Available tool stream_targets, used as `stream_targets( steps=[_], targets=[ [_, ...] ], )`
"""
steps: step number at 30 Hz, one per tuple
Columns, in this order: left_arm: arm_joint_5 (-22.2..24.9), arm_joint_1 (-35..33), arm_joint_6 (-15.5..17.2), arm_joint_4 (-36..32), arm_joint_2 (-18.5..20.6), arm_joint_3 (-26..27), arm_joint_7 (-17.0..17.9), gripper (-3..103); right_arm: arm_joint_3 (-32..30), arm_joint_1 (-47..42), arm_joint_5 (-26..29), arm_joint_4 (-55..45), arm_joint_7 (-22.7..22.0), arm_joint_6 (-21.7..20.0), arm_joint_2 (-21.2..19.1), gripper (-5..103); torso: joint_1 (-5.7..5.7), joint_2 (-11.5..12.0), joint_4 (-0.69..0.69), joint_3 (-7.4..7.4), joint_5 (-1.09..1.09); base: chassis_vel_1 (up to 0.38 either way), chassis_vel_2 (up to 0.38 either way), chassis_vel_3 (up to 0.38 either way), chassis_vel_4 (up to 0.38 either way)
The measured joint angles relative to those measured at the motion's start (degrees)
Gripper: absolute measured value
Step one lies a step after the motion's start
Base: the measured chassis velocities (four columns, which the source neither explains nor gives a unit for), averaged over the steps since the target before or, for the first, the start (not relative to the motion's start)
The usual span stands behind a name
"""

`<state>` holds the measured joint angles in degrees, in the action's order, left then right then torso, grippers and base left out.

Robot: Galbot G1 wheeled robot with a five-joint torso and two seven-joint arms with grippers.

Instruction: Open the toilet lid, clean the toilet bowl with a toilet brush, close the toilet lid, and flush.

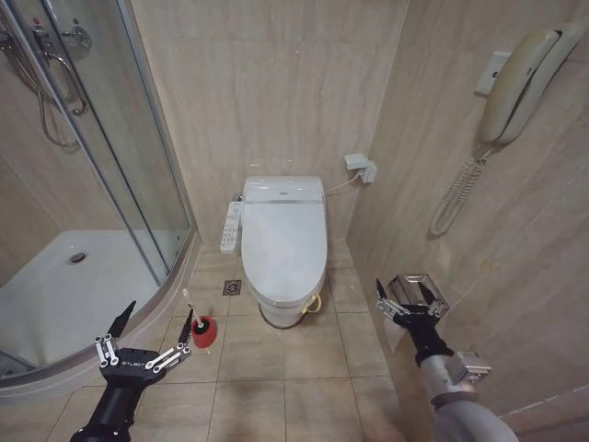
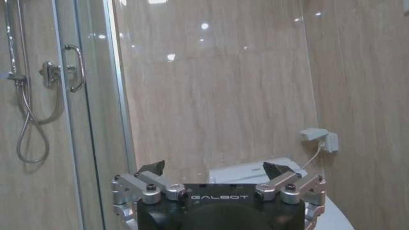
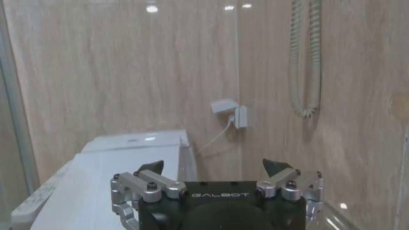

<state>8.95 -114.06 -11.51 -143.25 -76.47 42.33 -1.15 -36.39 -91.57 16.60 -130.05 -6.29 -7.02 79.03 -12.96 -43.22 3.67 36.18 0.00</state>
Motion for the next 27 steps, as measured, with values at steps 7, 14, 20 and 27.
stream_targets(
  steps=[7,14,20,27],
  targets=[
    [0.0,0.0,0.0,0.0,0.0,0.0,0.0,100,0.3,-0.4,0.0,-0.3,1.0,0.9,-0.4,100,0.0,0.0,0.0,0.0,0.0,0.0,0.0,0.0,0.0],
    [0.0,0.0,0.0,0.0,0.0,0.0,0.0,100,0.8,0.3,0.4,-0.4,1.1,0.9,-0.5,100,0.0,0.0,0.0,0.0,0.0,0.0,0.0,0.0,0.0],
    [0.0,0.0,0.0,0.0,0.0,0.0,0.0,100,0.8,0.4,0.6,-0.1,1.1,1.4,-0.5,100,0.0,0.0,0.0,0.0,0.0,0.0,0.0,0.0,0.0],
    [0.0,0.0,0.0,0.0,0.0,0.0,0.0,100,1.6,1.0,0.4,0.9,1.3,1.7,0.1,100,0.0,0.0,0.0,0.0,0.0,0.0,0.0,0.0,0.0]
  ],
)
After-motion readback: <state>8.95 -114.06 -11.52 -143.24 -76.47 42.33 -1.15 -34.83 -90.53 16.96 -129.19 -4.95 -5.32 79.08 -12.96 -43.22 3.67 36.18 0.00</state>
